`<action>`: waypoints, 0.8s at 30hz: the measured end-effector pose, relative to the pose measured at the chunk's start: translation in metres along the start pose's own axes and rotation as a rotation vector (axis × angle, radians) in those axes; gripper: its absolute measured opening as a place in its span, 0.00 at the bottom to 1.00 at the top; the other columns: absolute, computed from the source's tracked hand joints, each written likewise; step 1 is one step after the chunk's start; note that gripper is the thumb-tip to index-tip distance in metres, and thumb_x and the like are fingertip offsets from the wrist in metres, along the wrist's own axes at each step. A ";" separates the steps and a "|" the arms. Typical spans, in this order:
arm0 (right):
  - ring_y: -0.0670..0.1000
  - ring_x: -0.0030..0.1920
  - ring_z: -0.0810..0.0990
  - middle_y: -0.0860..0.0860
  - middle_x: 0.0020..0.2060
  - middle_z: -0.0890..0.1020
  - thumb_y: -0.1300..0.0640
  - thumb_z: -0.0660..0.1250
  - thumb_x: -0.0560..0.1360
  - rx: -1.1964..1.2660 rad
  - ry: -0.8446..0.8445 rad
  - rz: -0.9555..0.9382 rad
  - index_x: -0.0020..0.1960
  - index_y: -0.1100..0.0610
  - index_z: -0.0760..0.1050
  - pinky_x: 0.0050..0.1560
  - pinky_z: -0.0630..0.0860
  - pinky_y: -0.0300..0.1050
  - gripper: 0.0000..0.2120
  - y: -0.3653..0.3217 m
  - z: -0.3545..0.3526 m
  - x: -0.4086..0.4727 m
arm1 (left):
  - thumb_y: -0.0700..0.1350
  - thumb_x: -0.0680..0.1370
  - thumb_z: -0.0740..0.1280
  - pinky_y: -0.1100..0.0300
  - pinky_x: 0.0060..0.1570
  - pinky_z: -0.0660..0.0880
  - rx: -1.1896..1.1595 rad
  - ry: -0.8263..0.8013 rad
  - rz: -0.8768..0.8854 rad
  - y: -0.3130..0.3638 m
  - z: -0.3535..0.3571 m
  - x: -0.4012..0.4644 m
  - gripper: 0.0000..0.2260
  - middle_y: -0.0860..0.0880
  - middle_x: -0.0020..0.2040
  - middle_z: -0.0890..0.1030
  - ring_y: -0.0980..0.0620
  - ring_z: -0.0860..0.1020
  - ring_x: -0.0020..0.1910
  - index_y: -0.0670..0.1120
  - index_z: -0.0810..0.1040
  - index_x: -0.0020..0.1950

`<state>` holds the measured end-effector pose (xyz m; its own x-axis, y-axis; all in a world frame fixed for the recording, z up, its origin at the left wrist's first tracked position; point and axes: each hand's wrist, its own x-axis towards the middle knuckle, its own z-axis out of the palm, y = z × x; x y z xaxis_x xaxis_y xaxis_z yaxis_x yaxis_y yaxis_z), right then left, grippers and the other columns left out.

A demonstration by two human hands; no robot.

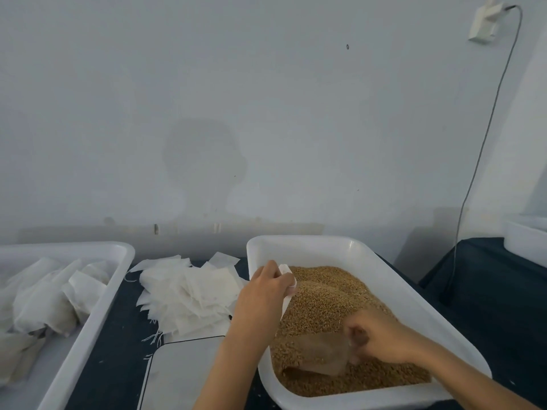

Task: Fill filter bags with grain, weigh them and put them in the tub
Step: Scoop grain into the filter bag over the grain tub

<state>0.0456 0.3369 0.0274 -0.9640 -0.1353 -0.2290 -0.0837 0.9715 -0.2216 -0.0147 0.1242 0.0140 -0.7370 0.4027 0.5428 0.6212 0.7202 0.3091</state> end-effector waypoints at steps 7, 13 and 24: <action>0.42 0.53 0.78 0.44 0.46 0.81 0.57 0.75 0.67 0.131 0.042 0.092 0.40 0.53 0.74 0.58 0.73 0.42 0.09 0.014 -0.040 -0.028 | 0.40 0.79 0.62 0.64 0.38 0.59 -0.052 -0.040 0.040 0.000 0.002 0.000 0.05 0.55 0.46 0.70 0.56 0.64 0.43 0.49 0.67 0.48; 0.43 0.46 0.79 0.47 0.40 0.82 0.57 0.76 0.67 0.193 0.167 0.095 0.39 0.56 0.77 0.50 0.72 0.39 0.08 0.020 -0.076 -0.046 | 0.44 0.78 0.64 0.65 0.37 0.55 -0.036 -0.067 0.107 0.004 0.008 0.000 0.09 0.55 0.42 0.67 0.56 0.63 0.43 0.49 0.63 0.44; 0.46 0.52 0.76 0.43 0.43 0.77 0.53 0.74 0.68 -0.103 0.184 0.117 0.39 0.50 0.74 0.58 0.72 0.49 0.09 0.000 -0.102 -0.034 | 0.45 0.75 0.67 0.67 0.42 0.61 -0.133 -0.163 0.219 0.010 0.006 0.003 0.07 0.50 0.48 0.78 0.60 0.64 0.46 0.42 0.78 0.46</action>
<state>0.0526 0.3611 0.1320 -0.9976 0.0075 -0.0682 0.0146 0.9945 -0.1034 -0.0121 0.1363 0.0140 -0.6078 0.6335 0.4787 0.7917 0.5300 0.3039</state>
